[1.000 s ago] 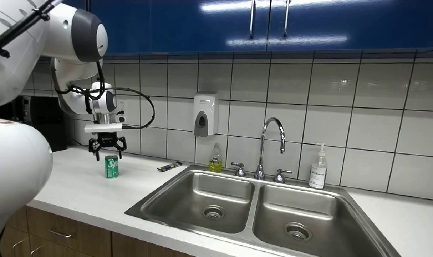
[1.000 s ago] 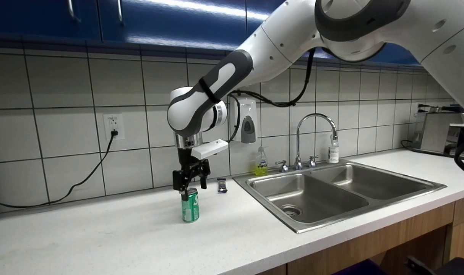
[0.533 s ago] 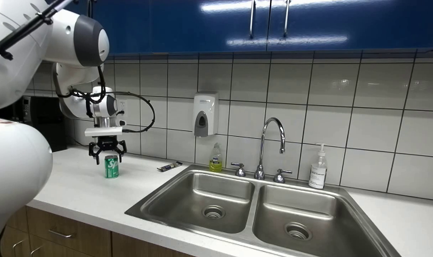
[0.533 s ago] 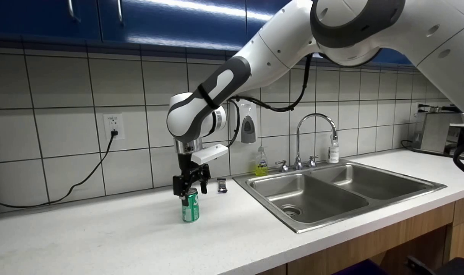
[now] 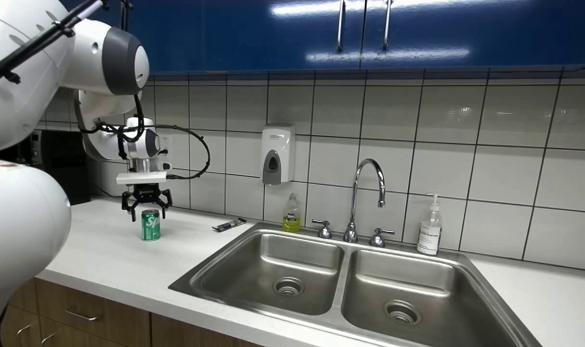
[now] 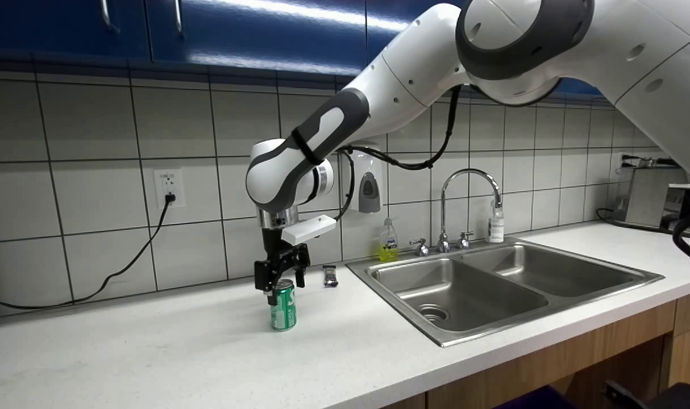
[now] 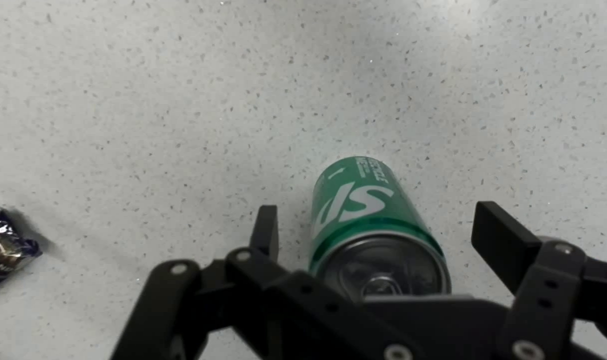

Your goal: Move the sprite can to the sink

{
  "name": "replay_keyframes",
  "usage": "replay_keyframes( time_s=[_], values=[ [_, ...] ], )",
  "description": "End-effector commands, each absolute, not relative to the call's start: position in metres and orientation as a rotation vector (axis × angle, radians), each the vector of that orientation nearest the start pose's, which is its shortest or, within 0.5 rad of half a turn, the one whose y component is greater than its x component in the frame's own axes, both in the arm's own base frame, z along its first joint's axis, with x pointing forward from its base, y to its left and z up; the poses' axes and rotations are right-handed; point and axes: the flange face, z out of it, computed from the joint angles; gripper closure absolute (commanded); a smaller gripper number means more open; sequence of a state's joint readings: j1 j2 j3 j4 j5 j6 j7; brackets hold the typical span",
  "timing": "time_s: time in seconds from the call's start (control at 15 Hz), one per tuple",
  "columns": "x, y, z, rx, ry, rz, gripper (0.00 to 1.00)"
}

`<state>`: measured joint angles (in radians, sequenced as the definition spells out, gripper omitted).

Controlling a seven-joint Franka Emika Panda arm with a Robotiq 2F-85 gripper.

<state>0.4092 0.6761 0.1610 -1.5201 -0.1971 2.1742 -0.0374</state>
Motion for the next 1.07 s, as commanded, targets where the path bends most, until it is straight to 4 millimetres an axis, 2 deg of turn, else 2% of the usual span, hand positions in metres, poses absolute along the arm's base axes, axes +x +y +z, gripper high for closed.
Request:
replay_keyframes(
  time_s=[0.0, 0.4, 0.47, 0.53, 0.67, 0.93, 1.0],
  values=[
    [0.616, 0.366, 0.267, -3.025, -1.061, -0.004, 0.00],
    [0.622, 0.366, 0.264, -3.025, -1.039, -0.014, 0.00],
    [0.624, 0.366, 0.264, -3.024, -1.036, -0.017, 0.07],
    [0.625, 0.366, 0.264, -3.024, -1.031, -0.018, 0.28],
    [0.627, 0.365, 0.263, -3.023, -1.024, -0.024, 0.33],
    [0.630, 0.364, 0.265, -3.031, -1.007, -0.031, 0.62],
    [0.631, 0.363, 0.266, -3.035, -1.002, -0.030, 0.62]
  ],
)
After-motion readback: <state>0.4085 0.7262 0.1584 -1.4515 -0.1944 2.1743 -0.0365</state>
